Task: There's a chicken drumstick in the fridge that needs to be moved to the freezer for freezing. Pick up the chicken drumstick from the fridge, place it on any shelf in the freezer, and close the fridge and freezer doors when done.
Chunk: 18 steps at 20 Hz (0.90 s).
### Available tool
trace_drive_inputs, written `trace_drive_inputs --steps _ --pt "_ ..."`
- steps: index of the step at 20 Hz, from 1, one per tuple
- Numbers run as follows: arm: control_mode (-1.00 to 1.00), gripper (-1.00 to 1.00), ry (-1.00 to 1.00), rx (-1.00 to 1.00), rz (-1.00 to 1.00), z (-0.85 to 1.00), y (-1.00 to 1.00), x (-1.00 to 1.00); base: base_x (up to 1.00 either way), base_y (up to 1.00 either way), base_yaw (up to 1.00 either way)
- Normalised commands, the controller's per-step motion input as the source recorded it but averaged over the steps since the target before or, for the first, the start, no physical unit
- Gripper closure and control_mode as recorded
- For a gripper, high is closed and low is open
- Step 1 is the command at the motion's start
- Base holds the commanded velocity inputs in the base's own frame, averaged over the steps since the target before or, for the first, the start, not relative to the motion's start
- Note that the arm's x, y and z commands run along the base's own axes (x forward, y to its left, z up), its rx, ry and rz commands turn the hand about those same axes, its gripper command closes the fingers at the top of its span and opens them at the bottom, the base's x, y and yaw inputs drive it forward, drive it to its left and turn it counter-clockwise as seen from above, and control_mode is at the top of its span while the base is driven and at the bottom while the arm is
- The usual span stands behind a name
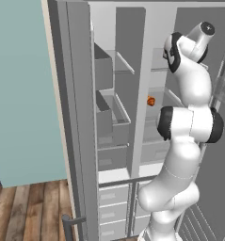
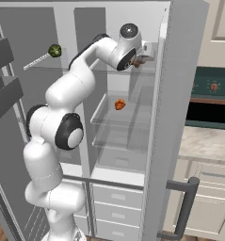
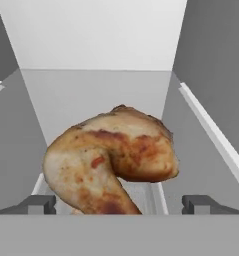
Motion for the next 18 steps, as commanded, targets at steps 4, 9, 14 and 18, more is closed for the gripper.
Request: trace_drive_inputs --steps 4,9,14,18 --pt "-1.0 -1.0 0.08 -0.03 0.0 -0.02 -0.07 0.0 0.0 0.0 0.0" --pt "-1.0 -1.0 0.03 0.0 0.05 -0.07 0.0 0.0 0.0 0.0 0.0" --pt "-1.0 -1.0 0.02 0.0 0.07 -0.1 0.0 0.04 0.0 0.0 0.0" --pt "-1.0 -1.0 0.02 0.0 0.04 -0.1 0.0 0.14 0.0 0.0 0.0"
